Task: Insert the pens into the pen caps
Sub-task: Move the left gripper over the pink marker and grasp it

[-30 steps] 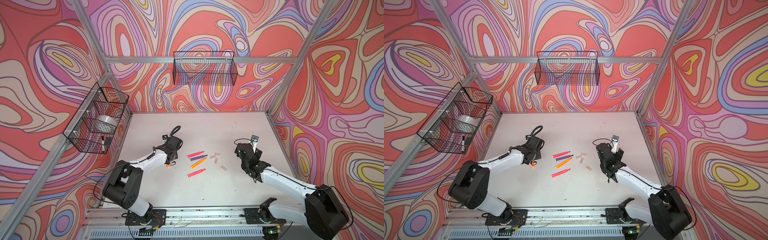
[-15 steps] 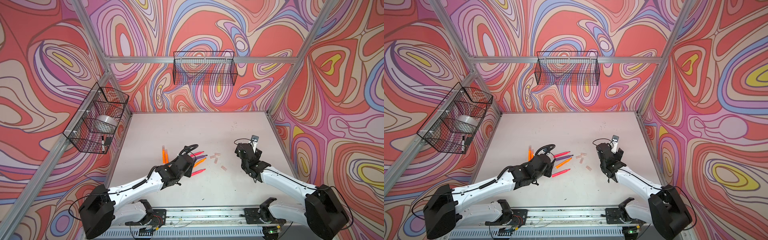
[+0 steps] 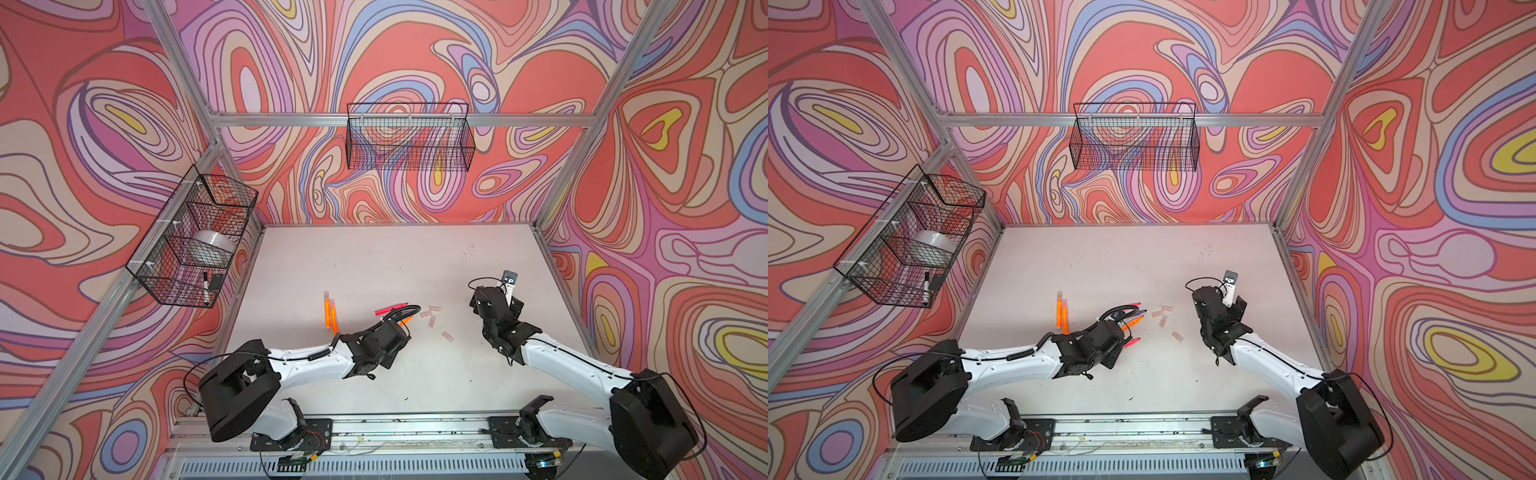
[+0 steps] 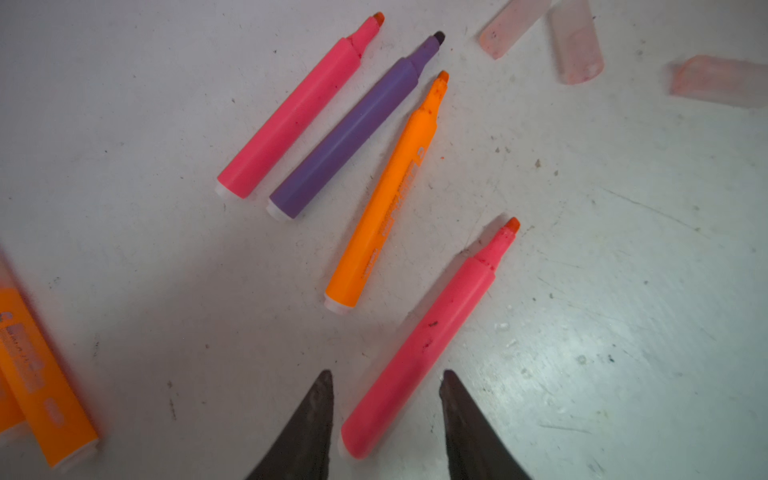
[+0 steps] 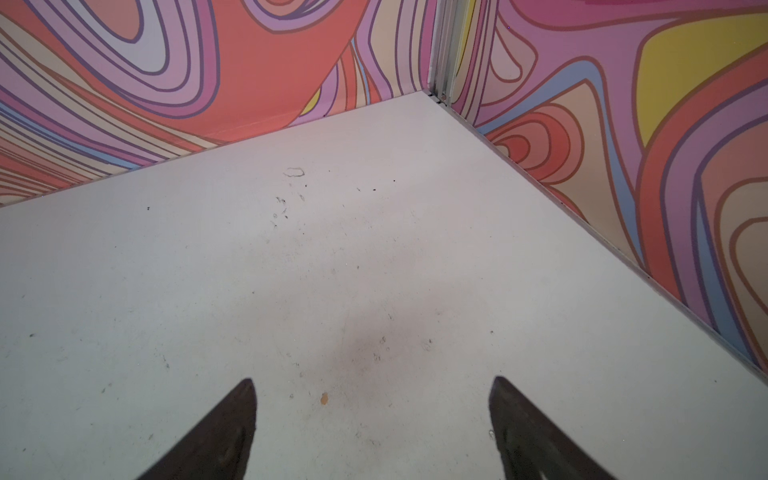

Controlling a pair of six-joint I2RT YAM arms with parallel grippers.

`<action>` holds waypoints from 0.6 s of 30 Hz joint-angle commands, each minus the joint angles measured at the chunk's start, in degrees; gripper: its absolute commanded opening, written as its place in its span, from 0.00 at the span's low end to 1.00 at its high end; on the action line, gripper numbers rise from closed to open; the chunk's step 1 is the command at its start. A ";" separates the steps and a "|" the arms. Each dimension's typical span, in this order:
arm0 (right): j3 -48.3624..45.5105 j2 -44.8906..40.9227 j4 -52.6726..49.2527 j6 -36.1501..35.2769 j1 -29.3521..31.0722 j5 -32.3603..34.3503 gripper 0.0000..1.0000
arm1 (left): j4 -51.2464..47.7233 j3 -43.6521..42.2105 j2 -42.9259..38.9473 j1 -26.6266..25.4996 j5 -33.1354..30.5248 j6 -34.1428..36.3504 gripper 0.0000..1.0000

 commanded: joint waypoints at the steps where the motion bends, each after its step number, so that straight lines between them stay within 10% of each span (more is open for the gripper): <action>1: 0.62 0.17 -0.69 0.07 -0.40 -0.26 0.90 | 0.17 2.42 2.33 -0.24 -1.65 0.77 0.46; 18: 0.73 0.25 -1.02 0.08 -0.41 -0.44 0.89 | 2.56 1.45 4.45 -0.29 6.41 2.76 0.55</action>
